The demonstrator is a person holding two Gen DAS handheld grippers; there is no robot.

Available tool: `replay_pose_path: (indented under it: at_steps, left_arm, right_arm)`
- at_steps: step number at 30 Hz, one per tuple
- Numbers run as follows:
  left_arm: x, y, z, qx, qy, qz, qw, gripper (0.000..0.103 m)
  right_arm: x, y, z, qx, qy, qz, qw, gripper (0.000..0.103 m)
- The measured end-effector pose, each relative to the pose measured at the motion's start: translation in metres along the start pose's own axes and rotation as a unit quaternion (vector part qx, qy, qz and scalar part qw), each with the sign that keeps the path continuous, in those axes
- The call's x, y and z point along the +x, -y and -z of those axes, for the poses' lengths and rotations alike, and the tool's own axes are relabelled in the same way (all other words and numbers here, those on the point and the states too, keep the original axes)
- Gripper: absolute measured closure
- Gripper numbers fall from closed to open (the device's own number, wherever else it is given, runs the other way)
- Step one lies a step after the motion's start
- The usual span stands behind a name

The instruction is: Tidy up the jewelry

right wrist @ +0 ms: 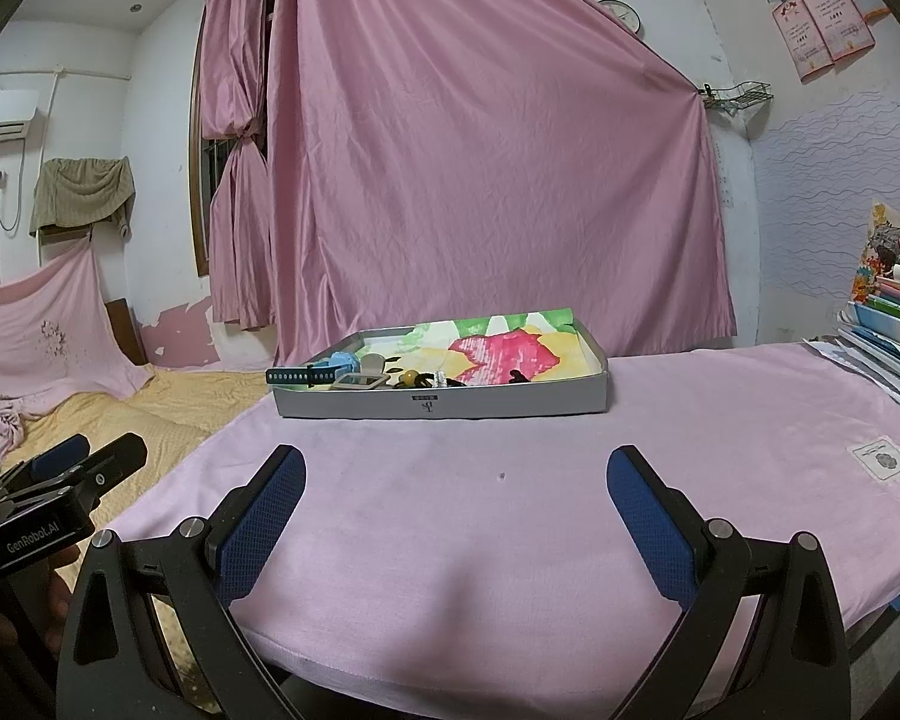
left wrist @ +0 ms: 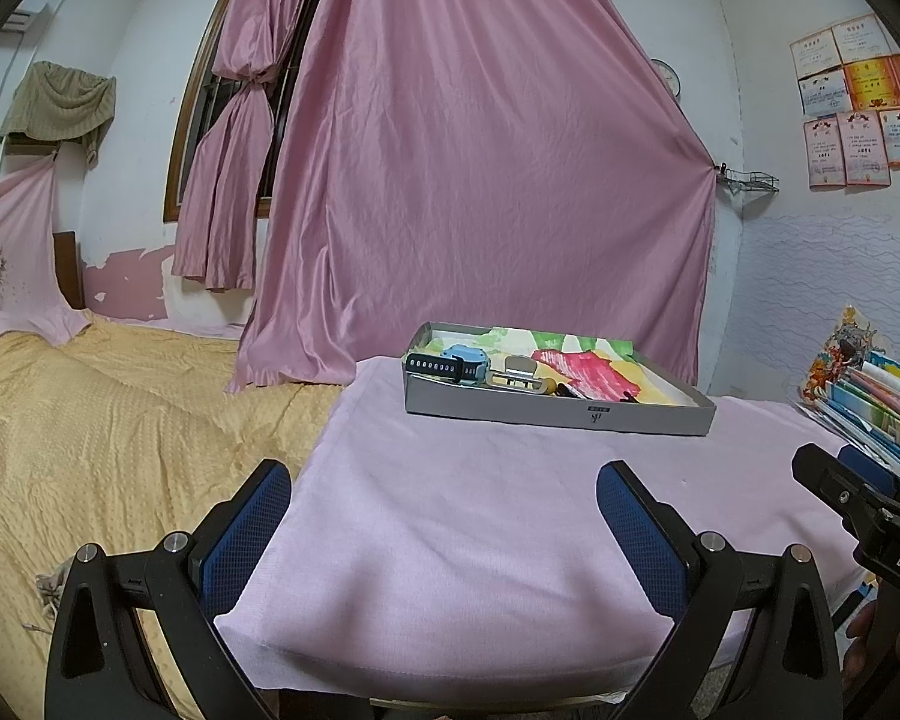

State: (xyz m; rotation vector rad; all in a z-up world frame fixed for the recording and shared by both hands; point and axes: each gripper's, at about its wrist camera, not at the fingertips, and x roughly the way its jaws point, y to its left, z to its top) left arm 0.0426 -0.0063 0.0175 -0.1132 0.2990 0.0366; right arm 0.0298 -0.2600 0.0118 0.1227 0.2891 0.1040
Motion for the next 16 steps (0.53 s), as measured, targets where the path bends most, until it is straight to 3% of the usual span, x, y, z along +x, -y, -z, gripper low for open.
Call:
replay_pose_path:
  at_steps: [6, 16]
  left_arm:
    - [0.001, 0.005, 0.007, 0.019, -0.006, -0.027, 0.9995, 0.001]
    - [0.001, 0.008, 0.010, 0.024, -0.011, -0.028, 0.9993, 0.001]
  right_arm:
    - [0.000, 0.000, 0.001, 0.000, -0.002, 0.000, 1.000, 0.004]
    - [0.002, 0.000, 0.002, 0.000, -0.004, 0.000, 1.000, 0.004]
